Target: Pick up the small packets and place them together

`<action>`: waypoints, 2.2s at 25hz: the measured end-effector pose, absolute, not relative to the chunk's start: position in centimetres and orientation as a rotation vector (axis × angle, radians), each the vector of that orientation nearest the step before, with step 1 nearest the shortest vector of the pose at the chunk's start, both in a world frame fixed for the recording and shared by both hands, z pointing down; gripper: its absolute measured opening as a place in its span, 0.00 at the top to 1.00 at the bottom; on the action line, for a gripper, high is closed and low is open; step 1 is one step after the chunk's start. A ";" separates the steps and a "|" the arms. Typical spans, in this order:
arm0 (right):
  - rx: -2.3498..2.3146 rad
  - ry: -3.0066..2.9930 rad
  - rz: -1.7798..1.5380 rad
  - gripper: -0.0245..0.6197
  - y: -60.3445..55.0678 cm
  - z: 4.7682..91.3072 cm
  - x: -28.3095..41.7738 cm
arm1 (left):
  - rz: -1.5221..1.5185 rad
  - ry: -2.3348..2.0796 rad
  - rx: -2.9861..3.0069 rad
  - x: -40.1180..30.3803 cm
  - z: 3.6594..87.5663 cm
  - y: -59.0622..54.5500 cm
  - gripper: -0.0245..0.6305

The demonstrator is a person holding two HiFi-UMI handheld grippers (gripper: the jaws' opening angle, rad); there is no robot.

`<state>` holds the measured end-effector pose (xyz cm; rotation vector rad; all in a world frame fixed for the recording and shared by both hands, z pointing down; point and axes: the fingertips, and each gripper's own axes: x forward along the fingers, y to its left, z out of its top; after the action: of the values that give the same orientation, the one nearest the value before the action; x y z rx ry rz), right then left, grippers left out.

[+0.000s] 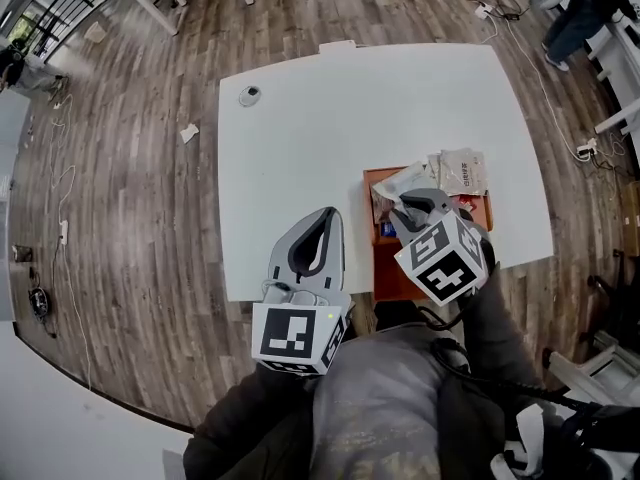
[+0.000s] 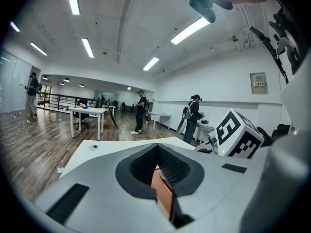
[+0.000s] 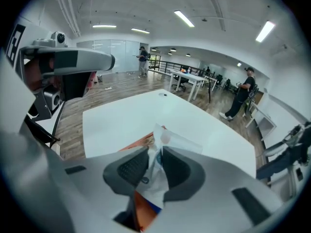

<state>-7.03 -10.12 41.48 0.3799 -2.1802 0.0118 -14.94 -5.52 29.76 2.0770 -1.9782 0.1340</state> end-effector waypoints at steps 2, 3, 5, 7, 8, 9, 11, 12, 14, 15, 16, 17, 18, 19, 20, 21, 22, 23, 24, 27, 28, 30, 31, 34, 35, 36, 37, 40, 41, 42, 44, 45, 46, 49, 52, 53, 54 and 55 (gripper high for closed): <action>0.353 -2.179 0.018 0.77 -9.6 41.8 -7.3 | 0.132 -1.979 2.063 -15.0 30.0 -5.2 0.96; 0.345 -2.182 0.021 0.77 -9.5 41.9 -7.4 | 0.133 -1.979 2.059 -15.0 30.1 -5.1 0.96; 0.341 -2.189 0.018 0.76 -9.2 41.9 -7.6 | 0.135 -1.978 2.052 -15.0 30.3 -4.8 0.96; 0.351 -2.204 0.005 0.75 -9.3 41.5 -7.9 | 0.136 -1.982 2.046 -15.2 30.2 -4.7 0.96; 0.358 -2.214 -0.003 0.75 -9.5 41.1 -8.1 | 0.135 -1.985 2.045 -15.3 30.1 -4.7 0.96; 0.364 -2.225 -0.009 0.75 -9.6 40.9 -8.2 | 0.135 -1.987 2.044 -15.4 30.0 -4.8 0.96; 0.373 -2.241 -0.012 0.75 -9.8 40.6 -8.2 | 0.136 -1.985 2.049 -15.3 30.1 -4.9 0.96; 0.381 -2.246 -0.014 0.75 -9.9 40.5 -8.0 | 0.136 -1.982 2.054 -15.1 30.2 -5.0 0.96; 0.404 -2.253 -0.023 0.75 -10.2 40.3 -7.6 | 0.133 -1.975 2.068 -14.6 30.2 -5.1 0.96; 0.418 -2.257 -0.028 0.75 -10.2 40.0 -7.4 | 0.129 -1.973 2.077 -14.4 30.1 -5.1 0.96; 0.434 -2.260 -0.033 0.75 -10.0 39.6 -7.3 | 0.124 -1.970 2.086 -14.3 29.8 -4.9 0.96; 0.450 -2.262 -0.039 0.75 -9.6 39.1 -7.1 | 0.119 -1.965 2.097 -14.2 29.4 -4.5 0.96; 0.468 -2.262 -0.043 0.75 -9.1 38.5 -6.9 | 0.114 -1.959 2.109 -14.1 29.0 -4.0 0.96; 0.487 -2.262 -0.046 0.75 -8.6 38.1 -6.6 | 0.109 -1.951 2.123 -14.0 28.7 -3.5 0.96; 0.506 -2.259 -0.047 0.75 -8.3 37.7 -6.2 | 0.105 -1.940 2.138 -13.6 28.4 -3.2 0.96; 0.525 -2.256 -0.045 0.75 -8.0 37.6 -5.6 | 0.103 -1.927 2.155 -13.2 28.4 -3.1 0.96; 0.543 -2.251 -0.041 0.75 -8.0 37.7 -4.9 | 0.102 -1.913 2.172 -12.6 28.5 -3.1 0.96; 0.561 -2.247 -0.036 0.75 -8.0 37.9 -4.2 | 0.102 -1.898 2.189 -11.9 28.7 -3.2 0.96; 0.580 -2.242 -0.031 0.75 -8.1 38.1 -3.4 | 0.102 -1.882 2.207 -11.2 28.9 -3.4 0.96; 0.641 -2.223 -0.007 0.75 -7.8 38.4 -1.0 | 0.102 -1.823 2.258 -9.2 29.1 -3.6 0.96; 0.662 -2.214 0.006 0.75 -7.4 38.5 -0.2 | 0.103 -1.798 2.275 -8.5 29.1 -3.4 0.96; 0.697 -2.191 0.032 0.75 -6.6 38.9 1.4 | 0.108 -1.746 2.305 -7.3 29.4 -3.1 0.96; 0.709 -2.178 0.044 0.75 -6.2 39.3 2.1 | 0.109 -1.722 2.315 -6.7 29.7 -3.0 0.96; 0.709 -2.121 0.100 0.75 -5.2 41.8 4.2 | 0.122 -1.655 2.329 -5.2 30.9 -3.1 0.96; 0.699 -2.097 0.125 0.75 -4.6 42.8 4.7 | 0.129 -1.632 2.332 -4.8 31.2 -3.0 0.96; 0.689 -2.070 0.146 0.75 -4.1 43.7 5.3 | 0.135 -1.611 2.334 -4.4 31.5 -3.0 0.96; 0.679 -2.042 0.160 0.75 -3.7 44.5 5.7 | 0.140 -1.594 2.334 -4.2 31.8 -3.0 0.96; 0.642 -1.955 0.179 0.75 -3.1 46.7 6.6 | 0.154 -1.573 2.319 -4.1 32.5 -3.4 0.96; 0.625 -1.931 0.189 0.75 -3.2 47.4 6.7 | 0.159 -1.572 2.312 -4.3 32.8 -3.7 0.96; 0.603 -1.909 0.202 0.75 -3.2 48.2 6.8 | 0.162 -1.573 2.304 -4.4 33.1 -4.1 0.96; 0.553 -1.859 0.220 0.73 -3.3 49.5 7.0 | 0.164 -1.580 2.290 -4.8 33.3 -4.8 0.96; 0.532 -1.834 0.222 0.70 -3.3 50.0 7.2 | 0.162 -1.584 2.284 -5.1 33.4 -5.1 0.96; 0.516 -1.812 0.222 0.70 -3.4 50.4 7.3 | 0.157 -1.589 2.278 -5.3 33.3 -5.3 0.96; 0.480 -1.753 0.226 0.70 -3.7 51.2 7.6 | 0.137 -1.599 2.268 -6.1 33.1 -5.9 0.96; 0.430 -1.706 0.259 0.70 -3.6 51.8 7.7 | 0.123 -1.607 2.254 -6.7 33.2 -6.1 0.96; 0.415 -1.692 0.264 0.70 -3.5 52.0 7.7 | 0.119 -1.609 2.249 -6.9 33.2 -6.2 0.96; 0.402 -1.681 0.267 0.70 -3.5 52.1 7.7 | 0.116 -1.611 2.245 -7.0 33.3 -6.3 0.96; 0.391 -1.672 0.270 0.70 -3.5 52.1 7.7 | 0.113 -1.613 2.241 -7.2 33.4 -6.4 0.96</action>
<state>7.73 -3.51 52.14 0.3914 -1.6723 0.2699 -7.19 -6.44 33.36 2.2414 -1.6131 0.1128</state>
